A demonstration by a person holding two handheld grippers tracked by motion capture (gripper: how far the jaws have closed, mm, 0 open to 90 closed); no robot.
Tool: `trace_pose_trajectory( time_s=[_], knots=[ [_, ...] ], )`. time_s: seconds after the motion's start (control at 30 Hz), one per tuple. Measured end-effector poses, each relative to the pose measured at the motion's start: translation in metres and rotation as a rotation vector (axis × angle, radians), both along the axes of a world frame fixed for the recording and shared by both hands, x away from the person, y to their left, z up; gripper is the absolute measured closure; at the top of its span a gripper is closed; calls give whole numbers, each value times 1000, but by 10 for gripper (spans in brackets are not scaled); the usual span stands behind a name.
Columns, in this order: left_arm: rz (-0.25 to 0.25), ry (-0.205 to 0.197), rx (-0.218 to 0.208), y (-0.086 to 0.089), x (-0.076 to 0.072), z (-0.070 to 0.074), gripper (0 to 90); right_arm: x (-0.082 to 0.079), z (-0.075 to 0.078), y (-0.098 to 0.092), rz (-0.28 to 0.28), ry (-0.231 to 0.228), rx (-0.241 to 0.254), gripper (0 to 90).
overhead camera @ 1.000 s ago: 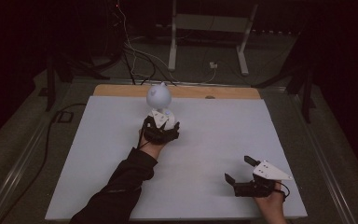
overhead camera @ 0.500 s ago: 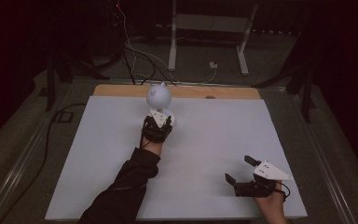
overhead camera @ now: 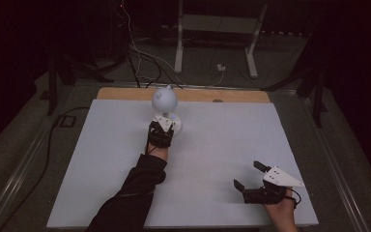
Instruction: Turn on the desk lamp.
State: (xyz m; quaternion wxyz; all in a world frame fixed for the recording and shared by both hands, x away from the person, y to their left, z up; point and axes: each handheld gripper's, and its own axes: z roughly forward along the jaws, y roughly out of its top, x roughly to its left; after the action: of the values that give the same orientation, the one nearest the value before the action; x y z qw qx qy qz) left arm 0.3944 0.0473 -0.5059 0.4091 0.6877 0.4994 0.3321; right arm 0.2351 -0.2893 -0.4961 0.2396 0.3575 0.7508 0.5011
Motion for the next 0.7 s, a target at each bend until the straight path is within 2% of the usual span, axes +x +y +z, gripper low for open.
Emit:
trace_pose_trajectory(
  time_s=[0.2, 0.5, 0.7],
  knots=[
    [-7, 32, 25, -3, 0, -5, 900, 0, 0, 0, 0, -3, -1, 0],
    [-26, 86, 39, -4, 4, -11, 900, 0, 0, -1, 1, -1, -2, 0],
    [-13, 95, 49, -4, 6, -14, 900, 0, 0, 0, 4, 0, -3, 0]
  ],
)
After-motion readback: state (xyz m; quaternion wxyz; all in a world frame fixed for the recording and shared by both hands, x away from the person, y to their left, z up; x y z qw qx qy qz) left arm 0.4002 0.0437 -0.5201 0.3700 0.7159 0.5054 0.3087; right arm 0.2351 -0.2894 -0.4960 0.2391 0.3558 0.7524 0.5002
